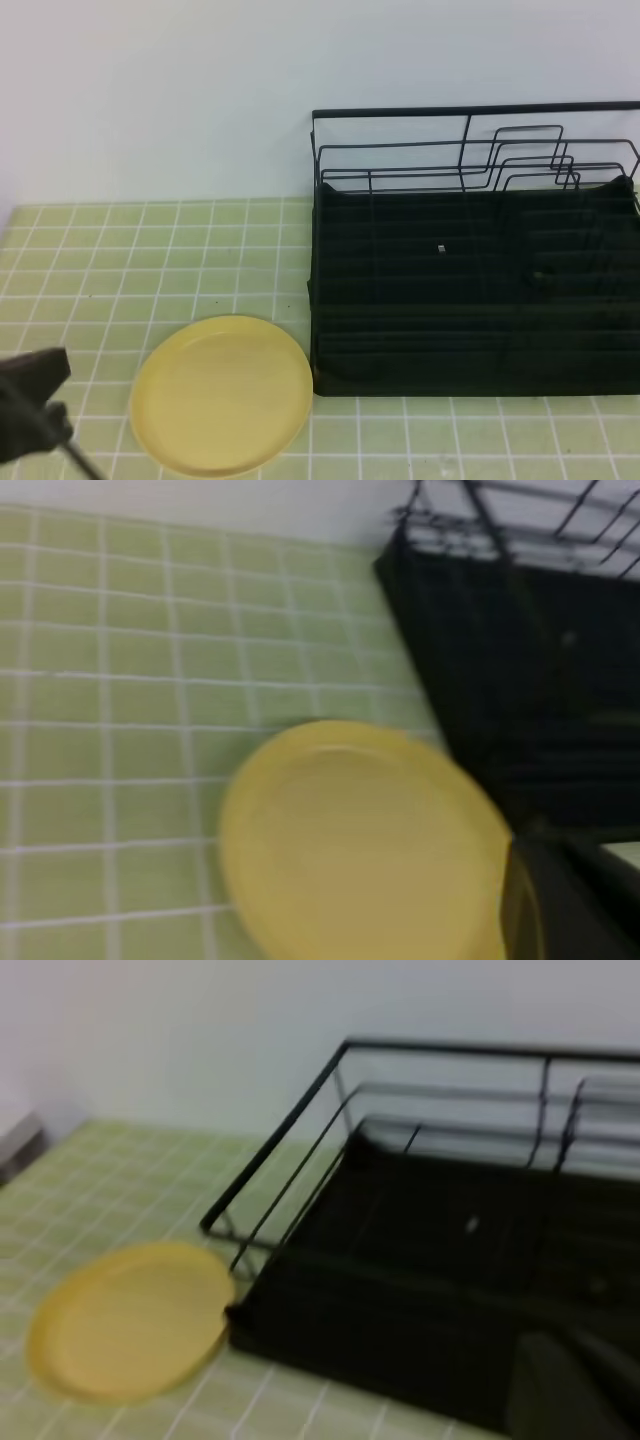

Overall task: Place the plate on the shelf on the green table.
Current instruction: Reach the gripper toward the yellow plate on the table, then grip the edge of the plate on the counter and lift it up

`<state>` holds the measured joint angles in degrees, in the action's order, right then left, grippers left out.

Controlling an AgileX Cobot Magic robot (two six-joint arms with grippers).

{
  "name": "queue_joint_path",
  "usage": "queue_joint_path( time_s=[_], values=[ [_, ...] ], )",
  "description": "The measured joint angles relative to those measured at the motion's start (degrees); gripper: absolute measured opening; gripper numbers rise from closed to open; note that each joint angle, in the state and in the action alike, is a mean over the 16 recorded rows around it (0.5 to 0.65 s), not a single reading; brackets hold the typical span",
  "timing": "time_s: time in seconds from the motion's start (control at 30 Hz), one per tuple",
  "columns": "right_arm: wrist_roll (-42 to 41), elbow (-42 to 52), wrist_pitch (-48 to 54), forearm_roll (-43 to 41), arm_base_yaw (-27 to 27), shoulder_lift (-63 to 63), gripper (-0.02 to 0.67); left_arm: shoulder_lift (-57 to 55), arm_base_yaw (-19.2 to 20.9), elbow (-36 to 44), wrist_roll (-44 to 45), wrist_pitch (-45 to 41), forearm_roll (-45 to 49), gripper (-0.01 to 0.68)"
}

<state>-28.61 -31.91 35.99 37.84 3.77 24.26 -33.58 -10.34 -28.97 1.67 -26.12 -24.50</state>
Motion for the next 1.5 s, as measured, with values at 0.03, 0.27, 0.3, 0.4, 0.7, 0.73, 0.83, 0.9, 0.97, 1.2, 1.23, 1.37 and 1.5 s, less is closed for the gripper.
queue_joint_path(
  time_s=[0.03,0.27,0.3,0.4,0.7,0.73,0.83,0.9,0.97,1.2,1.23,1.37,1.5],
  values=[
    [0.2,-0.9,1.3,0.4,0.0,1.9,-0.003,-2.5,0.0,-1.2,-0.3,-0.6,2.0,0.000],
    [0.6,-4.8,8.8,3.3,0.0,11.1,-0.003,-20.0,0.0,-8.3,-1.1,-3.6,13.0,0.001],
    [0.5,-5.0,9.6,3.7,0.0,11.8,-0.003,-22.4,0.1,-9.2,-0.7,-4.1,13.8,0.001],
    [0.3,-5.2,11.4,4.7,0.0,13.2,-0.003,-29.7,0.8,-12.3,2.1,-6.5,14.3,0.000],
    [-0.4,-5.1,15.6,5.6,0.0,14.1,-0.003,-48.7,7.8,-22.3,18.5,-16.2,2.5,0.002],
    [-0.4,-5.1,15.9,5.6,0.0,14.1,-0.003,-50.4,8.8,-23.3,20.2,-17.2,0.7,0.004],
    [-0.7,-5.1,16.6,5.9,0.0,14.1,-0.003,-55.0,11.6,-26.2,25.1,-19.7,-4.3,0.026],
    [-0.8,-5.1,16.9,6.1,0.0,14.1,-0.003,-57.6,13.1,-27.8,27.1,-20.9,-6.7,0.054],
    [-0.9,-5.1,17.1,6.4,0.0,14.1,-0.003,-60.0,14.3,-29.1,27.6,-21.5,-8.1,0.081],
    [-1.3,-5.1,17.4,7.4,0.0,14.1,-0.004,-66.8,14.9,-32.9,27.8,-22.6,-9.3,0.192],
    [-1.4,-5.1,17.4,7.6,0.0,14.1,-0.004,-67.6,14.7,-33.4,27.6,-22.6,-9.1,0.207],
    [-1.4,-5.1,17.5,8.0,0.0,14.1,-0.003,-70.6,13.5,-35.4,26.8,-22.7,-7.8,0.245],
    [-1.5,-5.1,17.9,8.4,0.0,14.1,-0.003,-73.2,12.1,-37.1,26.5,-22.5,-6.4,0.243]
  ],
)
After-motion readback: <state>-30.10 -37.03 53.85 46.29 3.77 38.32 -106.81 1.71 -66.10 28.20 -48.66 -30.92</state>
